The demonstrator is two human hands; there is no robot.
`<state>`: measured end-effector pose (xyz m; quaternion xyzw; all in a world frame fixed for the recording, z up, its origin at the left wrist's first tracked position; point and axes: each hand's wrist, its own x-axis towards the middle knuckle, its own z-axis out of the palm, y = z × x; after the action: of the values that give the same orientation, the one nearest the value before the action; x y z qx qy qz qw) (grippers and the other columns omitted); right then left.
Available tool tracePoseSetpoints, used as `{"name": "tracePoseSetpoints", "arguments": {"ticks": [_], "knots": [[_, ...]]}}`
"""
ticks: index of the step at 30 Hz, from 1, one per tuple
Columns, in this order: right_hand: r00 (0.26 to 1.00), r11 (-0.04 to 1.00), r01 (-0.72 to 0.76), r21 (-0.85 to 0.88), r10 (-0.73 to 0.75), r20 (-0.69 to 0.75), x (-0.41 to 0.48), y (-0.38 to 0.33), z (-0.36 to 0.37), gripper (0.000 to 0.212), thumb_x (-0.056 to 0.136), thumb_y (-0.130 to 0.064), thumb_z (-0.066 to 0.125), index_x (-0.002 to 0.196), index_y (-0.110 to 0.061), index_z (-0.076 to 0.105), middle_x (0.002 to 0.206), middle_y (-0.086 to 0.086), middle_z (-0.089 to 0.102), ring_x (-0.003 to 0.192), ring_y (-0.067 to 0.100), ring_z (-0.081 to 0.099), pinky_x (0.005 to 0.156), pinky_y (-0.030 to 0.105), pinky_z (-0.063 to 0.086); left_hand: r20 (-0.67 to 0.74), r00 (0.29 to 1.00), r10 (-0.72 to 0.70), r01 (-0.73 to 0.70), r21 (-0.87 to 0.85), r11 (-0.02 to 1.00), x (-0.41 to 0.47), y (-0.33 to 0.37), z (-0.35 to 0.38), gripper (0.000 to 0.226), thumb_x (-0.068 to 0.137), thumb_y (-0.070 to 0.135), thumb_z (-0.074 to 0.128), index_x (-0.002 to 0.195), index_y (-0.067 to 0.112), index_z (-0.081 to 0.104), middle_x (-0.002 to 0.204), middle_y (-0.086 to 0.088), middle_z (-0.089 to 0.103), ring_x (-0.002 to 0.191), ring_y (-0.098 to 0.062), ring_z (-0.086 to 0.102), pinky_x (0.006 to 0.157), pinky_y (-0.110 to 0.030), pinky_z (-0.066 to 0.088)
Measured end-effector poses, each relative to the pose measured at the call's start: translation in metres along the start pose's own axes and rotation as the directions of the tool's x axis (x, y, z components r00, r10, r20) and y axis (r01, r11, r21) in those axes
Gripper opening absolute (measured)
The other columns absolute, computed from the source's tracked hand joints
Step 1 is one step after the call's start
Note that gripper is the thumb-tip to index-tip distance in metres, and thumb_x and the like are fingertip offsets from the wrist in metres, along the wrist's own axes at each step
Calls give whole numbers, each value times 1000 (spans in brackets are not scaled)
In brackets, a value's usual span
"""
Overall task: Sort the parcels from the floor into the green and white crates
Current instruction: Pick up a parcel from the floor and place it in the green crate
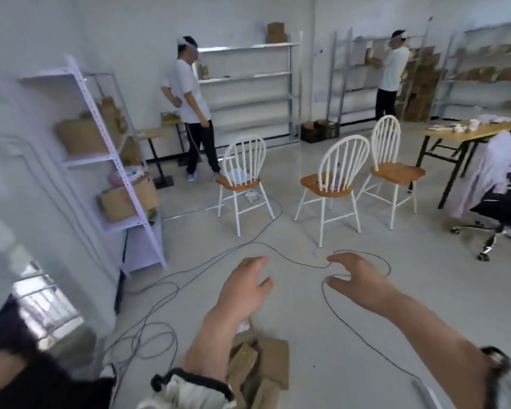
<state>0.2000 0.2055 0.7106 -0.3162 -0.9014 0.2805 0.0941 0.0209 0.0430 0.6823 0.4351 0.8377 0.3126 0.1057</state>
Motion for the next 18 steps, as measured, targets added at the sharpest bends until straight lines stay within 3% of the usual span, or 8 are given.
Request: {"name": "tracePoseSetpoints", "arguments": {"ticks": [3, 9, 15, 18], "knots": [[992, 997, 79, 6, -79, 103, 50, -2, 30, 49, 88, -30, 63, 134, -21, 50, 137, 0, 47, 122, 16, 48, 98, 19, 34, -61, 990, -131, 132, 12, 991, 10, -38, 2, 50, 94, 29, 56, 141, 18, 44, 143, -3, 45, 129, -17, 44, 103, -23, 32], [969, 990, 142, -20, -135, 206, 130, 38, 120, 49, 89, -29, 62, 135, -19, 49, 138, 1, 46, 125, 15, 46, 95, 15, 29, -76, 955, -287, 291, 38, 956, 32, -134, 61, 49, 96, 30, 52, 143, 21, 40, 145, -1, 42, 129, -15, 43, 101, -19, 29], [967, 982, 189, -13, -184, 174, 195, 119, 248, 50, 89, -28, 62, 135, -16, 49, 138, 2, 47, 124, 16, 47, 98, 18, 31, -38, 947, -319, 321, 57, 945, 68, -261, 186, 45, 95, 28, 53, 139, 26, 45, 140, 3, 46, 124, -13, 46, 92, -13, 25], [978, 982, 190, -1, -189, 91, 226, 184, 324, 48, 89, -28, 62, 134, -17, 50, 137, 0, 48, 123, 15, 48, 96, 17, 31, -8, 958, -287, 287, 40, 957, 93, -334, 282, 44, 93, 29, 56, 136, 26, 49, 138, 2, 49, 124, -14, 47, 100, -21, 32]]}}
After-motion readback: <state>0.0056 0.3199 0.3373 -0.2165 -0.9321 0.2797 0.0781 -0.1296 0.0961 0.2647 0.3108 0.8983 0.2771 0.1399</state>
